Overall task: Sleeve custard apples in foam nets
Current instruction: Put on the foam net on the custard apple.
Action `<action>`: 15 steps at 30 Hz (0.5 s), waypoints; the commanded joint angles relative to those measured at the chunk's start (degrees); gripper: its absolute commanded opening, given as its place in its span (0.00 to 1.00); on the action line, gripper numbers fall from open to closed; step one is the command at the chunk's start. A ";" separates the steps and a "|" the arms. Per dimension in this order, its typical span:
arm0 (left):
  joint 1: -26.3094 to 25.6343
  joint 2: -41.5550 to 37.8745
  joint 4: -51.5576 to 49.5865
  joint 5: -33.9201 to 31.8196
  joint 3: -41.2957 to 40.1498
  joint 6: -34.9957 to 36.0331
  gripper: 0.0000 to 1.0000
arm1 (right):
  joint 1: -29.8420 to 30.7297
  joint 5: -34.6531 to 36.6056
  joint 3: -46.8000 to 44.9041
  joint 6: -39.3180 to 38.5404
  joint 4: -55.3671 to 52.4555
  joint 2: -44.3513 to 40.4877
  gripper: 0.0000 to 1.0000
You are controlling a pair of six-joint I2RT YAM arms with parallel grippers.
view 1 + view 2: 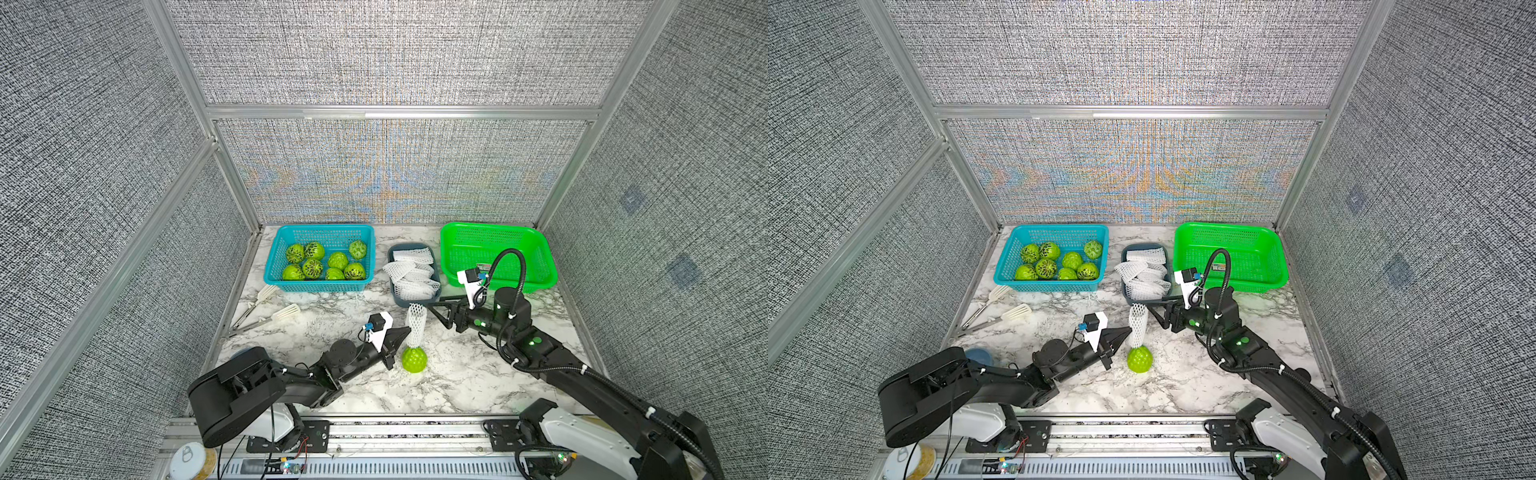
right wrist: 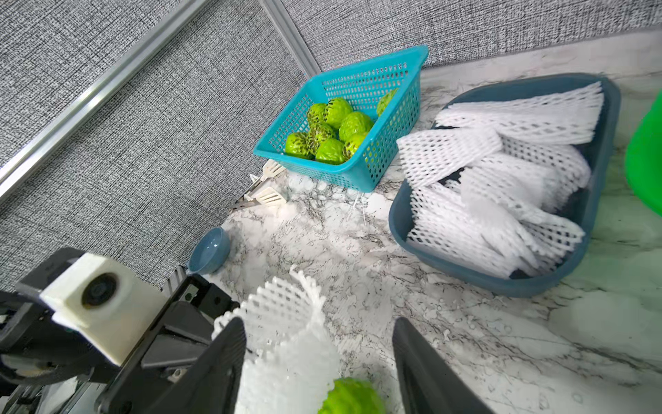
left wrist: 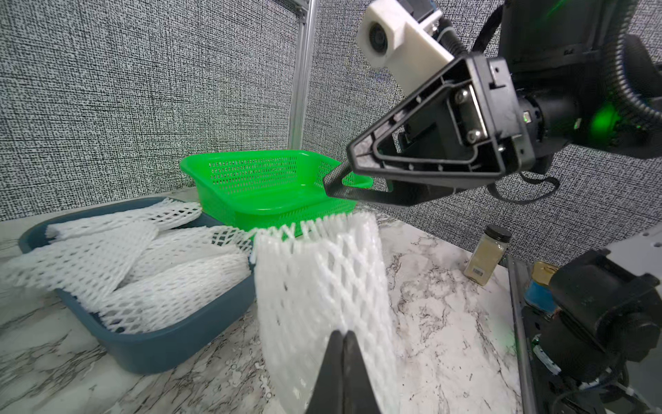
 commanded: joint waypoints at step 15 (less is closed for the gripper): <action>-2.35 3.81 4.85 -0.71 -1.30 3.43 0.00 | 0.37 0.07 -1.07 0.89 0.87 1.62 0.67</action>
